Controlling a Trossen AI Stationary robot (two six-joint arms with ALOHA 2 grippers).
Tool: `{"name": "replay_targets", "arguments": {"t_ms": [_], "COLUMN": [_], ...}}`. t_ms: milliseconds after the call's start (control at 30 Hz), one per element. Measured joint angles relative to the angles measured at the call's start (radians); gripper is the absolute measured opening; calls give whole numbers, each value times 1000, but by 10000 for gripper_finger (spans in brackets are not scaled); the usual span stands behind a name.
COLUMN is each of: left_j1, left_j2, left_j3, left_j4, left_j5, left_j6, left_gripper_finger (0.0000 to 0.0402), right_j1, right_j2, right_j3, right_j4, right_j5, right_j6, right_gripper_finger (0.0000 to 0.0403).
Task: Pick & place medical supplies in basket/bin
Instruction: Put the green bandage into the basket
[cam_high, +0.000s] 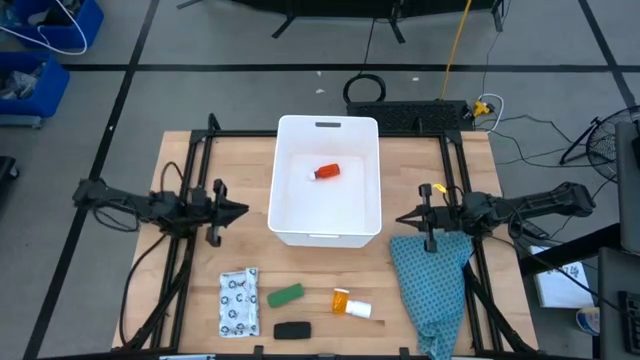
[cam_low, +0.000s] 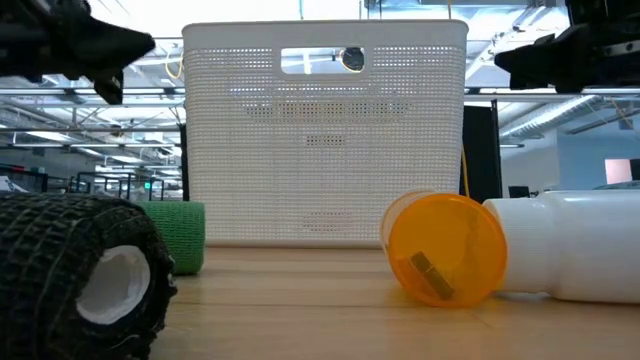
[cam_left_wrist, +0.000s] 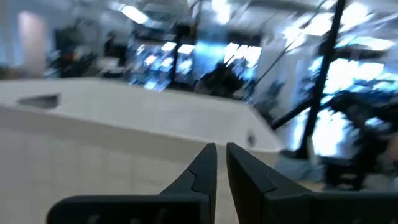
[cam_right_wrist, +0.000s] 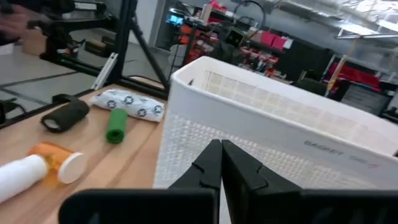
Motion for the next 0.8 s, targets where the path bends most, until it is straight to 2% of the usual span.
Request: {"name": "replay_targets", "arguments": {"t_ms": [67, 133, 267, 367, 433, 500, 567, 667, 800], "left_j1": [-46, -99, -213, -295, -342, -380, -407, -435, -452], "left_j2": [101, 231, 521, 737, 861, 972, 1071, 1196, 1345], "left_j3": [57, 138, 363, 567, 706, 843, 950, 1067, 1136], "left_j4": [-22, -20, -72, -256, -428, -593, -741, -853, -893], "left_j5": [-83, -115, -238, -354, -436, -472, -480, -462, -327], "left_j6": [-1, 24, 79, 49, -25, -137, -270, -429, -534], "left_gripper_finger": [15, 5, 3, 4, 4, 3, 4, 8, 4], "right_j1": [-11, -22, -33, -34, -34, -34, -34, -33, -33], "right_j2": [-3, -3, -3, -3, -3, -2, -3, -2, -2], "right_j3": [0, 0, 0, 0, 0, 0, 0, 0, 0], "right_j4": [-2, -1, -2, -2, -2, -2, -2, 3, 2], "right_j5": [0, 0, 0, 0, 0, 0, 0, -3, -3], "right_j6": [0, 0, -31, -53, -66, -84, -76, -10, 44], "right_gripper_finger": [0, 0, 0, 0, 0, 0, 0, 0, 0]}}
